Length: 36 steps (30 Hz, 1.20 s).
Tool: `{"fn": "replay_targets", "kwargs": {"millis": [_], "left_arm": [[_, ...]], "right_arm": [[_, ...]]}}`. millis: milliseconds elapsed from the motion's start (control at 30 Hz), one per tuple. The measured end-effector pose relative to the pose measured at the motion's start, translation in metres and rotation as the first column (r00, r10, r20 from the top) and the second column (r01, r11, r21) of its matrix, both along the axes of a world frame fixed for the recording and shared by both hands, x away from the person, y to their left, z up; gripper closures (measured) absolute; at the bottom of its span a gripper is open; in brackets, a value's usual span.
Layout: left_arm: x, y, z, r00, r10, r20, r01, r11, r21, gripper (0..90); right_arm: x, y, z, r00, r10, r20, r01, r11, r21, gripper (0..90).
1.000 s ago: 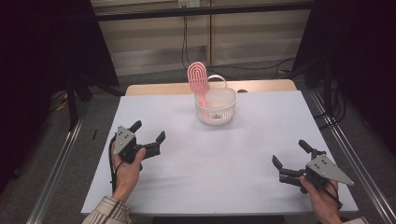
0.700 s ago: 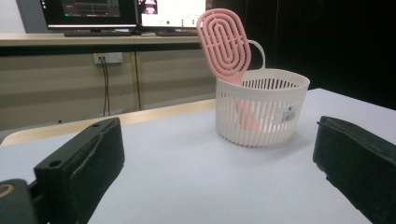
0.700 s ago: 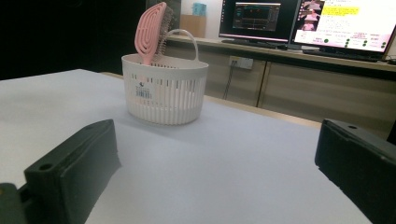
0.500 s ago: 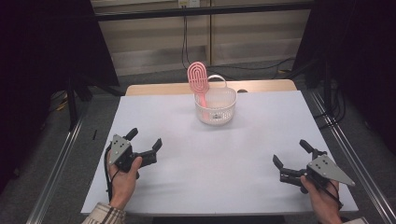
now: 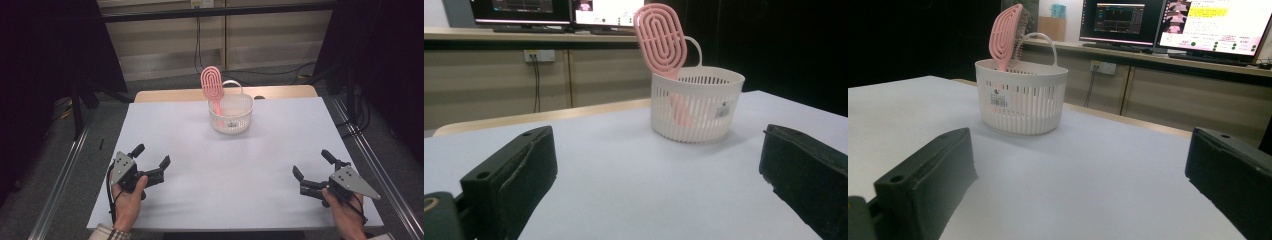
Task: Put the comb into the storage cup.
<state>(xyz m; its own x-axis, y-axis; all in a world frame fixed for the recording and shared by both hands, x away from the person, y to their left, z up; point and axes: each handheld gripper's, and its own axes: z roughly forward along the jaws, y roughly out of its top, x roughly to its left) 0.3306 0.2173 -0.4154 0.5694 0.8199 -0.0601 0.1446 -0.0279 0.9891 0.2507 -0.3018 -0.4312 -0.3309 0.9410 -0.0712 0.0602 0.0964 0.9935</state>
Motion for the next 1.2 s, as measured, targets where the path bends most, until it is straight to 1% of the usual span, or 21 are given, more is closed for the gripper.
{"fn": "replay_targets", "kwargs": {"millis": [33, 100, 167, 367, 400, 433, 500, 533, 567, 600, 633, 667, 700, 733, 800, 833, 900, 967, 1000, 1067, 1200], "left_arm": [[-0.001, 0.001, -0.001, 1.0, -0.007, -0.001, 0.007, 0.9999, -0.009, 2.1], [-0.002, 0.002, -0.001, 1.0, -0.003, -0.005, 0.003, 1.0, 0.005, 2.1], [-0.005, 0.002, -0.002, 0.9999, 0.011, -0.003, -0.011, 0.9999, 0.007, 2.2], [-0.014, 0.003, -0.002, 0.9999, 0.007, 0.007, -0.007, 0.9998, 0.019, 2.2], [-0.016, 0.004, -0.002, 0.9999, 0.013, 0.007, -0.013, 0.9997, 0.019, 2.2], [-0.017, 0.003, -0.003, 0.9999, 0.012, 0.004, -0.012, 0.9999, 0.009, 2.1], [-0.018, 0.003, -0.004, 1.0, 0.007, 0.005, -0.007, 0.9996, 0.026, 2.1], [-0.018, 0.003, -0.005, 0.9999, 0.003, 0.011, -0.004, 0.9984, 0.057, 2.1], [-0.018, 0.004, -0.006, 1.0, 0.0, 0.004, 0.0, 0.9988, 0.05, 2.1], [-0.018, 0.005, -0.007, 1.0, 0.003, -0.008, -0.003, 0.9996, 0.027, 2.2], [-0.018, 0.006, -0.008, 0.9996, 0.005, -0.028, -0.005, 0.9999, -0.011, 2.1], [-0.018, 0.007, -0.008, 0.9995, 0.012, -0.028, -0.012, 0.9999, -0.003, 2.1], [-0.019, 0.008, -0.008, 0.9996, 0.019, -0.02, -0.018, 0.9997, 0.018, 2.1], [-0.019, 0.008, -0.008, 0.9996, 0.023, -0.016, -0.023, 0.9994, 0.025, 2.1], [-0.021, 0.011, -0.007, 0.9993, 0.033, -0.016, -0.033, 0.9994, 0.007, 2.1], [-0.022, 0.012, -0.006, 0.9994, 0.032, -0.016, -0.032, 0.9994, 0.014, 2.1], [-0.026, 0.013, -0.007, 0.9991, 0.039, -0.017, -0.039, 0.9992, 0.007, 2.1], [-0.029, 0.016, -0.007, 0.9989, 0.036, -0.029, -0.036, 0.9993, 0.013, 2.2], [-0.031, 0.016, -0.008, 0.9988, 0.033, -0.037, -0.033, 0.9994, 0.006, 2.1], [-0.035, 0.017, -0.008, 0.9985, 0.035, -0.042, -0.034, 0.9993, 0.014, 2.1], [-0.038, 0.018, -0.009, 0.9985, 0.037, -0.041, -0.037, 0.9991, 0.02, 2.2]], "right_arm": [[0.0, 0.0, 0.0, 1.0, 0.002, 0.001, -0.002, 1.0, 0.0, 0.0], [0.0, 0.001, 0.0, 1.0, 0.001, 0.002, -0.001, 1.0, -0.002, 0.0], [0.0, 0.001, 0.0, 1.0, 0.0, 0.002, 0.0, 1.0, -0.002, 0.0], [0.0, 0.0, 0.0, 1.0, 0.001, 0.002, -0.001, 1.0, 0.0, 0.0], [0.0, 0.0, 0.0, 1.0, 0.001, 0.002, -0.001, 1.0, 0.0, 0.0], [0.0, 0.0, 0.0, 1.0, 0.001, 0.002, -0.001, 1.0, 0.0, 0.0], [0.0, 0.0, 0.0, 1.0, 0.002, 0.002, -0.002, 1.0, 0.0, 0.0], [0.0, 0.001, 0.0, 1.0, 0.001, 0.003, -0.001, 1.0, 0.003, 0.0], [0.0, 0.0, 0.0, 1.0, 0.003, 0.001, -0.003, 1.0, 0.002, 0.0], [0.0, 0.0, 0.0, 1.0, 0.003, 0.001, -0.003, 1.0, 0.003, 0.0], [0.0, 0.0, 0.0, 1.0, 0.003, 0.001, -0.003, 1.0, 0.003, 0.0], [0.0, 0.0, 0.0, 1.0, 0.002, 0.002, -0.002, 1.0, 0.002, 0.0], [-0.001, 0.0, 0.0, 1.0, 0.002, 0.002, -0.002, 1.0, 0.003, 0.0], [-0.001, 0.0, 0.001, 1.0, 0.002, 0.004, -0.002, 1.0, 0.003, 0.0], [-0.001, 0.0, 0.001, 1.0, 0.003, 0.004, -0.003, 1.0, 0.003, 0.0], [-0.001, 0.0, 0.0, 1.0, 0.003, 0.003, -0.003, 1.0, 0.003, 0.0], [-0.001, 0.0, 0.0, 1.0, 0.003, 0.004, -0.003, 1.0, 0.002, 0.0], [-0.001, 0.0, 0.0, 1.0, 0.003, 0.005, -0.003, 1.0, 0.002, 0.0], [-0.001, 0.0, 0.0, 1.0, 0.003, 0.004, -0.003, 1.0, 0.002, 0.0], [-0.001, 0.0, 0.0, 1.0, 0.003, 0.003, -0.003, 1.0, 0.004, 0.0], [0.0, 0.001, 0.0, 1.0, 0.003, 0.003, -0.003, 1.0, 0.002, 0.0]]}}
